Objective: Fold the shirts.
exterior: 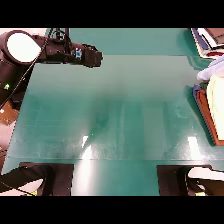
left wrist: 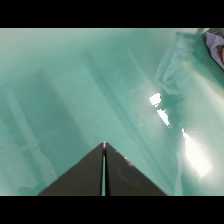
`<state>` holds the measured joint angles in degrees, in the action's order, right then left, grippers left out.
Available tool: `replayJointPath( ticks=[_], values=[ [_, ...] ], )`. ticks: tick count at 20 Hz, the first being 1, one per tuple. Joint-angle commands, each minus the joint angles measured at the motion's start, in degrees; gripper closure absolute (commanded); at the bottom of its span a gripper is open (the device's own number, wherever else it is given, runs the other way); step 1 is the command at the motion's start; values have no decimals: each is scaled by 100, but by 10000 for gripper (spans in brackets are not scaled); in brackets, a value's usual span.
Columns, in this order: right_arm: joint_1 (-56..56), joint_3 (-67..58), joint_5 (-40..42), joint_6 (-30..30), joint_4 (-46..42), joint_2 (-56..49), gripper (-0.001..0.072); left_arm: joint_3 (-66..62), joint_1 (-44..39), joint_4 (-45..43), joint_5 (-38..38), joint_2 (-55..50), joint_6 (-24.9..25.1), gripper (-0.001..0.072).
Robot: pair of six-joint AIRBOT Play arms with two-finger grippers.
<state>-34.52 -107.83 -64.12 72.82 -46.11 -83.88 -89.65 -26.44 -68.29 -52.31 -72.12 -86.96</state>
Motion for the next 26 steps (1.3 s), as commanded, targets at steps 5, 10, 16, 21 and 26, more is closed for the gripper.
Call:
replayJointPath(
  ticks=[5, 10, 16, 21, 26],
  values=[
    [-619, 223, -772, 127, -527, 726, 695, 2, 0, -20, -20, -2, 44, 680],
    [-1250, 1895, -1209, 129, -1735, 1779, 694, 2, 0, -22, -20, -2, 44, 681],
    [-1856, 3851, -1241, 127, -3176, 2634, 691, 2, 0, -28, -166, -2, 203, 681],
    [-2105, 4072, -1156, 439, -3250, 2577, 35, 2, 0, -26, -173, -2, 208, 680],
    [-728, 3049, -1113, 435, -1690, 2247, 37, 2, 0, -35, -175, -2, 192, 680]
  ],
)
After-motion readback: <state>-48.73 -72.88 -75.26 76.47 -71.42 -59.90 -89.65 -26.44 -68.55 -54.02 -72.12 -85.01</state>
